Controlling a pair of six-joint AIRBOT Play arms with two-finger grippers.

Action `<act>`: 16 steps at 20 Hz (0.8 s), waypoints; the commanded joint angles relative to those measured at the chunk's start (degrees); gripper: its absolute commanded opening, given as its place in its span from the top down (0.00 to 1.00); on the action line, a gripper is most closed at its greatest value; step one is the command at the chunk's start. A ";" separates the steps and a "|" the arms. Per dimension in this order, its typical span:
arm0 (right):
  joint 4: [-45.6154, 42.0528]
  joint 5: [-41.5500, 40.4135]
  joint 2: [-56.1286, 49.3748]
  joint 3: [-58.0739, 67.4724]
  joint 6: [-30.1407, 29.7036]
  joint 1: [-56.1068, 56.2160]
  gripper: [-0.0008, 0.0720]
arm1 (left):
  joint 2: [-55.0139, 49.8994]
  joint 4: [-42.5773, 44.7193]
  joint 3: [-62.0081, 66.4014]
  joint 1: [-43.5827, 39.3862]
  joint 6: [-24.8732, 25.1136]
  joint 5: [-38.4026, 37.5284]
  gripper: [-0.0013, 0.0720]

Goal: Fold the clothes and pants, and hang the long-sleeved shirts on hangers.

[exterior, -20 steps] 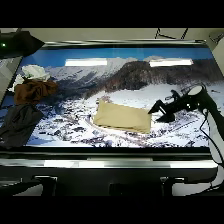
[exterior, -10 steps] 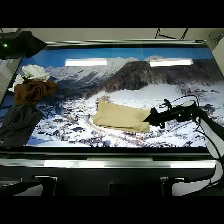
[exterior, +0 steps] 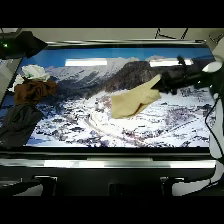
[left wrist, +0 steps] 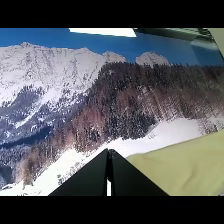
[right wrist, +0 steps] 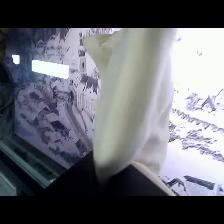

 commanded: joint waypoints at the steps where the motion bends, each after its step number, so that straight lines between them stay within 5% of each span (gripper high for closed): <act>1: -7.48 1.05 -1.14 13.60 6.19 -2.93 0.94 | -0.02 0.02 -0.02 -0.04 0.13 0.00 0.95; 10: -8.28 -5.97 -6.93 13.99 11.26 -35.30 0.94 | -0.02 0.00 -0.02 -0.68 -0.15 -0.09 0.95; 16: -17.57 2.03 -8.66 12.28 14.10 -51.23 0.94 | -0.44 0.02 -0.04 -1.36 -3.13 -0.09 0.95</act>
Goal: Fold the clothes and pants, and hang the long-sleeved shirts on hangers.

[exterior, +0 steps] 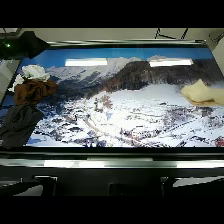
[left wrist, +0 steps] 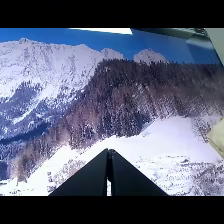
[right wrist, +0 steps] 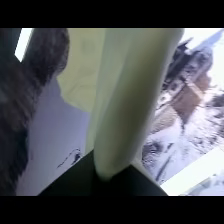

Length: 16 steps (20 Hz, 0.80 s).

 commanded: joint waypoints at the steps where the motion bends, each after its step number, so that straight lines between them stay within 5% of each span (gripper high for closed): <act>1: -9.11 5.33 -0.63 -1.70 2.75 -8.72 0.94 | -0.17 0.04 -0.04 -0.42 -1.07 0.00 0.95; 5: -18.05 8.02 1.60 -12.61 3.91 -10.12 0.94 | -0.37 0.04 -0.04 -1.11 -1.09 0.00 0.95; 10: -26.36 -1.09 11.15 -33.29 4.15 -10.14 0.94 | -0.63 0.04 -0.04 -1.88 -1.95 0.00 0.95; 16: -32.85 -2.75 13.66 -39.32 4.33 -10.19 0.94 | -0.66 0.04 -0.04 -1.97 -1.92 0.00 0.95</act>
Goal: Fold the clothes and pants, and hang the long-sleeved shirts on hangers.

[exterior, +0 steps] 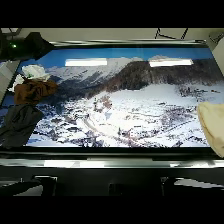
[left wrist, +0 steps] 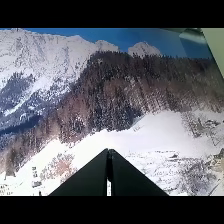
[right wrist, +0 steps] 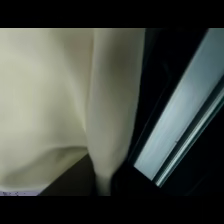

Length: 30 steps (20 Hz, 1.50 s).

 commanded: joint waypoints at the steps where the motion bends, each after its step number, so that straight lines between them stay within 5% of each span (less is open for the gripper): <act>1: -3.93 -0.92 1.11 -2.71 0.13 -0.04 0.94 | -0.04 0.02 -0.02 -0.07 -0.04 0.04 0.95; 10: -6.69 1.68 1.09 -2.78 0.81 -0.04 0.90 | -0.04 0.02 -0.02 -0.07 -0.04 0.04 0.95; 13: -7.45 3.82 1.18 -2.75 0.63 -0.04 0.24 | -0.04 0.02 -0.02 -0.04 -0.04 0.07 0.95; 14: -7.34 4.35 1.60 -2.75 0.57 -0.02 0.12 | -0.04 0.02 -0.02 -0.04 -0.02 0.09 0.95; 18: -4.61 3.85 5.01 7.39 -2.54 0.02 0.05 | 0.00 -0.02 0.07 -0.09 -0.04 1.44 0.95; 21: 7.43 -7.48 6.03 28.61 -8.90 2.45 0.05 | -0.02 1.33 0.11 -0.09 0.02 7.21 0.95; 23: 10.21 -16.20 6.71 39.15 -10.43 8.83 0.05 | -0.52 12.28 0.11 -1.31 -0.31 9.18 0.96; 26: 11.21 -17.27 8.20 41.29 -8.76 24.04 0.06 | -4.31 38.14 -0.02 -3.52 -11.15 -2.23 0.95; 27: 10.93 -13.18 7.85 39.58 -7.41 28.76 0.06 | -6.10 39.91 -0.02 -3.45 -11.61 -7.65 0.89; 29: 11.13 -0.42 5.84 33.81 -5.84 37.03 0.05 | -10.67 37.92 -0.07 -3.28 -11.43 -21.07 0.02; 30: 11.10 4.94 4.66 30.62 -5.95 40.02 0.05 | -12.35 35.91 -0.92 -3.43 -8.85 -26.47 0.01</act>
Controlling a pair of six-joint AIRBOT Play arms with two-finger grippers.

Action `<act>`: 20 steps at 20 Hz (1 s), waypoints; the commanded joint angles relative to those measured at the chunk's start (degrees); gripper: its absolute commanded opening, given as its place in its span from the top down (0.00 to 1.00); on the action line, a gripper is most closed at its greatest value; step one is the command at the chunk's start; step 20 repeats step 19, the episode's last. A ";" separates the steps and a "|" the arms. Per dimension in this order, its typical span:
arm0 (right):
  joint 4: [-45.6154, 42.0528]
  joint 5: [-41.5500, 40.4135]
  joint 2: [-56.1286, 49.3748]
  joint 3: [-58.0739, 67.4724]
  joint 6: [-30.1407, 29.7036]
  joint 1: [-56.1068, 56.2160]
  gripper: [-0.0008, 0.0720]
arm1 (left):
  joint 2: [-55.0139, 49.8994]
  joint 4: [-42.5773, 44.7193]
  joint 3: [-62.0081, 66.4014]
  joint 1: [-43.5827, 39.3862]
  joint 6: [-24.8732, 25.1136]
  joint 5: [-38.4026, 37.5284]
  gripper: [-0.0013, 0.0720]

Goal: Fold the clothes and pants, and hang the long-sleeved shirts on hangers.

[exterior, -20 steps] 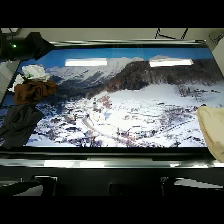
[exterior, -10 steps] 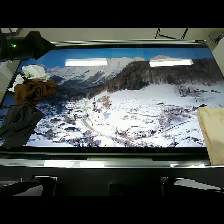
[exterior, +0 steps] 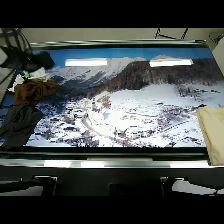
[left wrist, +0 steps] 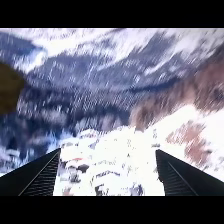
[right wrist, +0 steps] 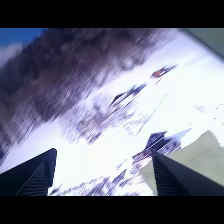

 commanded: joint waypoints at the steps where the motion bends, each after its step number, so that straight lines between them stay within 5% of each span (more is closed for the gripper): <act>1: 1.05 16.17 -2.49 -7.98 0.68 12.98 0.05 | -5.07 2.45 -3.08 -0.66 2.71 -18.53 0.01; 5: -2.34 16.46 -2.36 -16.09 -0.72 16.87 0.05 | -0.92 -2.08 -14.23 -1.88 4.37 -7.93 0.01; 20: -3.28 16.59 -2.32 -16.09 -0.50 16.70 0.05 | -1.42 -2.08 -14.45 -1.88 4.35 -8.11 0.01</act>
